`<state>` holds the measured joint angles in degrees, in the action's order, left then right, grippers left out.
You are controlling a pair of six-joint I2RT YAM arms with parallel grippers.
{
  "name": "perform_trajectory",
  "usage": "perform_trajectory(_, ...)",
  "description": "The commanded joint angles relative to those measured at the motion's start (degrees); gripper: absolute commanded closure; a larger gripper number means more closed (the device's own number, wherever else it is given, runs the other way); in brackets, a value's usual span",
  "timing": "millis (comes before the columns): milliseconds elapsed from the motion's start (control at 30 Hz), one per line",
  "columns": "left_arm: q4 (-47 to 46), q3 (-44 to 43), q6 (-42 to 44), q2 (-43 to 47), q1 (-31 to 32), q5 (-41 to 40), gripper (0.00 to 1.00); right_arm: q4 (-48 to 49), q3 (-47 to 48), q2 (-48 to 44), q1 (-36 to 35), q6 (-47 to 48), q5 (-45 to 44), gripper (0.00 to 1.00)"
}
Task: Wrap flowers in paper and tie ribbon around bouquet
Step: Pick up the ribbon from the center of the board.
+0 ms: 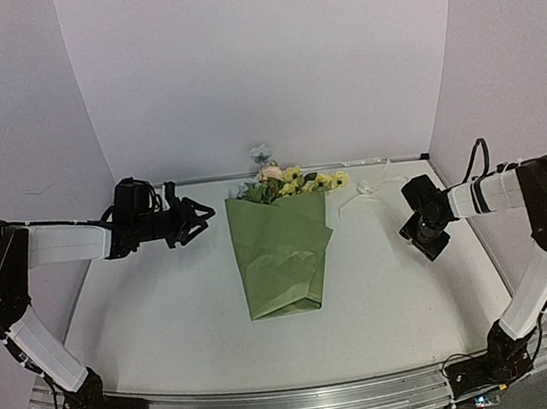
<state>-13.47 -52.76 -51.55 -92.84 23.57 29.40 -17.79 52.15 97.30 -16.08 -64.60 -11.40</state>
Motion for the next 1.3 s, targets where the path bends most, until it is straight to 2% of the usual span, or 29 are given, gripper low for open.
perform_trajectory(0,-1.7,0.0,-0.7,3.4,0.1,0.9,0.55,-0.7,3.5,3.0,0.7,0.7,-0.4,0.40)
perform_trajectory(233,-2.0,0.4,-2.4,4.4,0.1,1.5,0.55,-0.9,4.7,5.8,1.1,-0.9,0.7,0.56)
perform_trajectory(300,-3.1,0.9,-3.4,4.6,0.1,2.1,0.55,-0.9,4.6,5.8,1.1,-0.9,1.0,0.67)
perform_trajectory(400,-4.6,1.7,-4.5,4.8,0.2,3.0,0.55,-1.0,4.2,4.2,1.1,-0.3,1.6,0.90)
perform_trajectory(467,-5.6,2.2,-5.1,4.9,0.3,3.5,0.54,-1.0,3.6,1.7,0.9,0.5,2.0,1.00)
perform_trajectory(667,-9.8,3.7,-8.3,4.4,1.7,5.1,0.54,-1.4,1.5,-8.6,-1.3,2.5,2.5,1.00)
perform_trajectory(800,-13.9,3.6,-11.3,3.2,4.4,5.3,0.53,-3.0,2.2,-14.7,-5.9,4.0,1.5,1.00)
perform_trajectory(1033,-25.9,3.3,-24.5,-1.0,11.6,4.3,0.48,-5.0,5.5,-23.7,-16.7,5.2,-3.4,1.00)
perform_trajectory(1267,-34.7,0.3,-36.8,-7.7,21.2,1.0,0.42,-5.6,10.4,-25.8,-27.2,6.7,-6.4,1.00)
